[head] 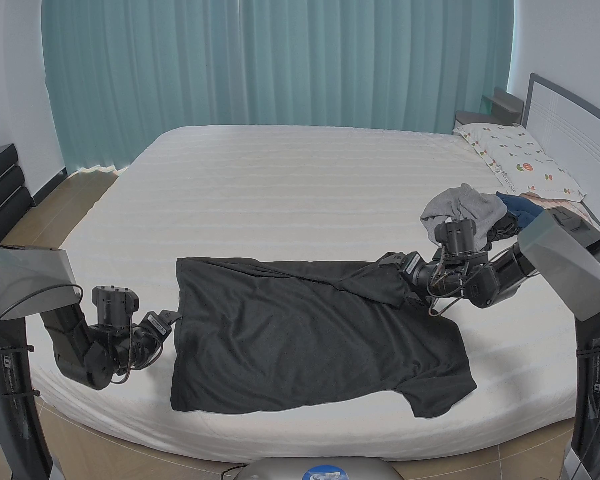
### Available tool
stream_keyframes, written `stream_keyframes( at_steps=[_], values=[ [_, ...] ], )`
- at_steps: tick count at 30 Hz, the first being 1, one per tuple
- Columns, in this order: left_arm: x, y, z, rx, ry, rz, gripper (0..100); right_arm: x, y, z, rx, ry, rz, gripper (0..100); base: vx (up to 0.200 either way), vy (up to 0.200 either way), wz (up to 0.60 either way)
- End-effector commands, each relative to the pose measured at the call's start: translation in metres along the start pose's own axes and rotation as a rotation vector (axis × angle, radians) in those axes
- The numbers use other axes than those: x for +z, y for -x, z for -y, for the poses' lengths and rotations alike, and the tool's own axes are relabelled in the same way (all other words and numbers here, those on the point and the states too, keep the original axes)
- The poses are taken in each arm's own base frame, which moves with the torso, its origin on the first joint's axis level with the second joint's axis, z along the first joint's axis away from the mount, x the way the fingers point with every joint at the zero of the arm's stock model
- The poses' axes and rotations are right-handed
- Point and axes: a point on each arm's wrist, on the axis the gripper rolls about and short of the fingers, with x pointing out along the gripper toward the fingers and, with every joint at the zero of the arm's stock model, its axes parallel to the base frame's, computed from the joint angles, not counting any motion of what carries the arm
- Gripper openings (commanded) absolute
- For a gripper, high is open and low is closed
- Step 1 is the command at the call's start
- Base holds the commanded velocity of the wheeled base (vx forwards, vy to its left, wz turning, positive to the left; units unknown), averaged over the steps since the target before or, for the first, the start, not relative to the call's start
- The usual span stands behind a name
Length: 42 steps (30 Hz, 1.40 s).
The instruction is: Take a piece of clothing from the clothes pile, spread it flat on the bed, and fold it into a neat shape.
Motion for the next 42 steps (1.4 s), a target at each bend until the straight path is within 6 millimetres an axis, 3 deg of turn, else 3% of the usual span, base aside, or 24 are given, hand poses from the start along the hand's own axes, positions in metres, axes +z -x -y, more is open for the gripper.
stream_keyframes(
  at_steps=[1, 7, 13, 24, 33, 42],
  values=[
    [-0.013, 0.031, 0.004, -0.052, 0.024, -0.020, 100, -0.014, -0.031, 0.013, -0.070, 0.038, -0.025, 100, 0.000, 0.000, 0.00],
    [-0.017, 0.030, 0.004, -0.050, 0.062, -0.026, 100, -0.014, -0.030, 0.014, -0.078, 0.036, -0.027, 100, 0.000, 0.000, 0.00],
    [-0.018, 0.030, 0.003, -0.048, 0.060, -0.032, 100, -0.017, -0.031, 0.014, -0.083, 0.040, -0.033, 100, 0.200, 0.000, 0.00],
    [-0.023, 0.024, -0.004, -0.015, 0.058, -0.046, 100, -0.015, -0.032, 0.013, -0.116, 0.043, -0.035, 100, 0.000, 0.000, 0.00],
    [-0.024, 0.022, -0.006, -0.006, 0.057, -0.049, 100, -0.013, -0.019, 0.013, -0.165, 0.041, -0.065, 100, 0.000, 0.000, 0.00],
    [-0.025, 0.022, -0.006, -0.006, 0.056, -0.051, 100, -0.018, -0.023, 0.018, -0.185, 0.070, -0.079, 100, 0.000, 0.000, 0.00]
  ],
)
